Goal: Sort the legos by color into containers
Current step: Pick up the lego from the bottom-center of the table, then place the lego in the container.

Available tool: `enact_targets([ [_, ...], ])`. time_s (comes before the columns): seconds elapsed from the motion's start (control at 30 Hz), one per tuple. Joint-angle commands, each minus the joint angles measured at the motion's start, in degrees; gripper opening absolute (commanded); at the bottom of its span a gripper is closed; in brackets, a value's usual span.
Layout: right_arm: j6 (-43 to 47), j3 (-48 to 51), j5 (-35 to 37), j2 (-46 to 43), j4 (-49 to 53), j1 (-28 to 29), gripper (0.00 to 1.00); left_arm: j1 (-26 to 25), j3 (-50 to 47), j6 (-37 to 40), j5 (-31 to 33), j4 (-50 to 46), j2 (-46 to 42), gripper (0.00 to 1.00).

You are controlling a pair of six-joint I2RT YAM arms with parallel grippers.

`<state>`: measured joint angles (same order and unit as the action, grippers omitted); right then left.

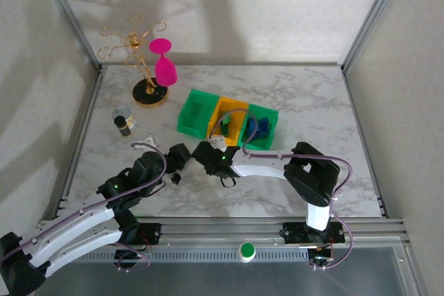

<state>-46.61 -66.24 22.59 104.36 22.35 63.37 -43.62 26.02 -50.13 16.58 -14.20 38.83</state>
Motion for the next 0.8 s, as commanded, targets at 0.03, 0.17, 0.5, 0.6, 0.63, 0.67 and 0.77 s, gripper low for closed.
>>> enact_targets([
  [0.03, 3.87, -3.67, 2.01, -3.72, 1.08, -4.23, 0.31, 1.35, 2.24, 1.83, 1.53, 0.01, 1.20, 1.00],
  [0.17, 6.90, -6.79, 1.32, -2.73, -0.52, -8.96, 0.31, 3.64, 3.42, 3.59, 0.16, 1.22, 2.97, 0.99],
  [0.5, 12.15, -17.78, 0.71, 6.74, -2.08, -17.82, 0.34, 10.13, 5.46, 6.71, -4.62, 7.31, 7.72, 1.00],
  [0.6, 12.24, -20.20, 0.00, 9.36, -1.92, -19.55, 0.33, 11.22, 6.09, 7.31, -6.06, 8.38, 9.60, 0.99],
  [0.63, 12.48, -20.86, -0.61, 10.11, -2.06, -20.04, 0.33, 11.42, 6.30, 7.58, -6.24, 8.31, 10.13, 1.00],
  [0.67, 12.72, -21.64, -1.06, 10.91, -2.07, -20.47, 0.34, 11.53, 6.48, 7.75, -6.29, 8.37, 10.64, 1.00],
  [0.77, 13.25, -23.97, -1.10, 12.85, -1.39, -21.27, 0.36, 11.88, 6.35, 8.02, -6.85, 9.01, 11.43, 1.00],
])
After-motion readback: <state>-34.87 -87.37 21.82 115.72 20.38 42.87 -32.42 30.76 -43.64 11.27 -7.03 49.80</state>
